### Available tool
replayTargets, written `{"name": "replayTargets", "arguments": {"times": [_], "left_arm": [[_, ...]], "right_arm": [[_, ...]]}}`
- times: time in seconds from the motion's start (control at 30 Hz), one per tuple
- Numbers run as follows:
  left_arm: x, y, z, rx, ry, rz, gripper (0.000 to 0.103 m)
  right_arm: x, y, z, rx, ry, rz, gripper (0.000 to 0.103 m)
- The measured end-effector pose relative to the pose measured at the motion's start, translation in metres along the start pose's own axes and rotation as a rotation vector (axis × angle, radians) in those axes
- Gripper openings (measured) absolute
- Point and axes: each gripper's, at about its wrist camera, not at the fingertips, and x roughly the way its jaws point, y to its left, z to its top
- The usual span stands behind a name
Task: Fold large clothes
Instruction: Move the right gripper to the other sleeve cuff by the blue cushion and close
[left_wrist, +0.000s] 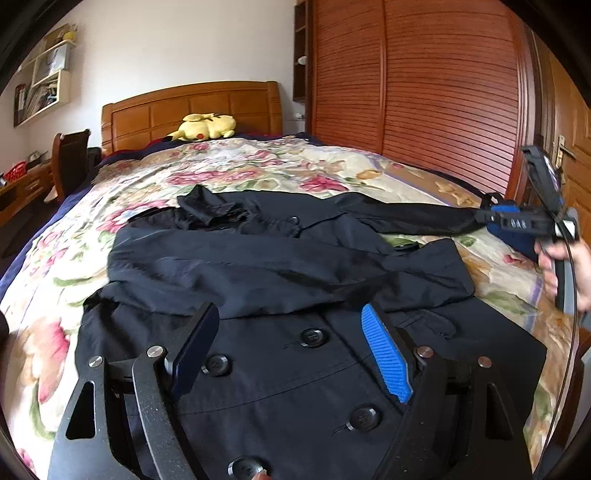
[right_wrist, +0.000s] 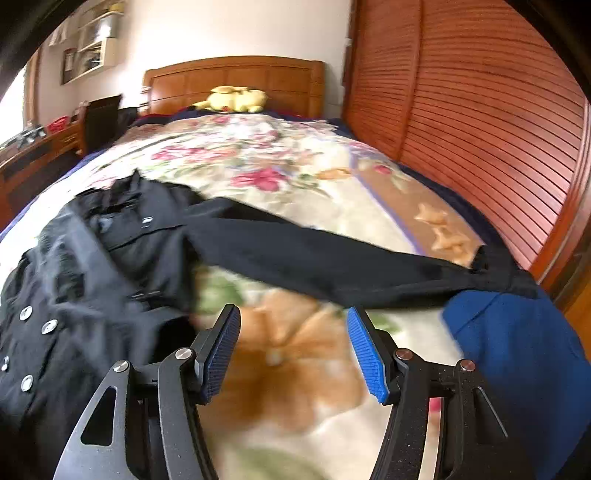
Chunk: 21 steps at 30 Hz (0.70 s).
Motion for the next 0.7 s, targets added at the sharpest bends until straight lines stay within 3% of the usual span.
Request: {"name": "replayTargets", "arguments": {"times": [0.43,0.7], "left_arm": [[0.025,-0.033,-0.002,0.054,0.047,-0.019,0.080],[0.029,-0.038,-0.006,0.068,0.062,-0.016,0.080]], "right_arm": [[0.038,-0.086,0.059,0.065,0.081,-0.170,0.062],[0.071,-0.128,0.079,0.123,0.189,-0.303,0.062]]}}
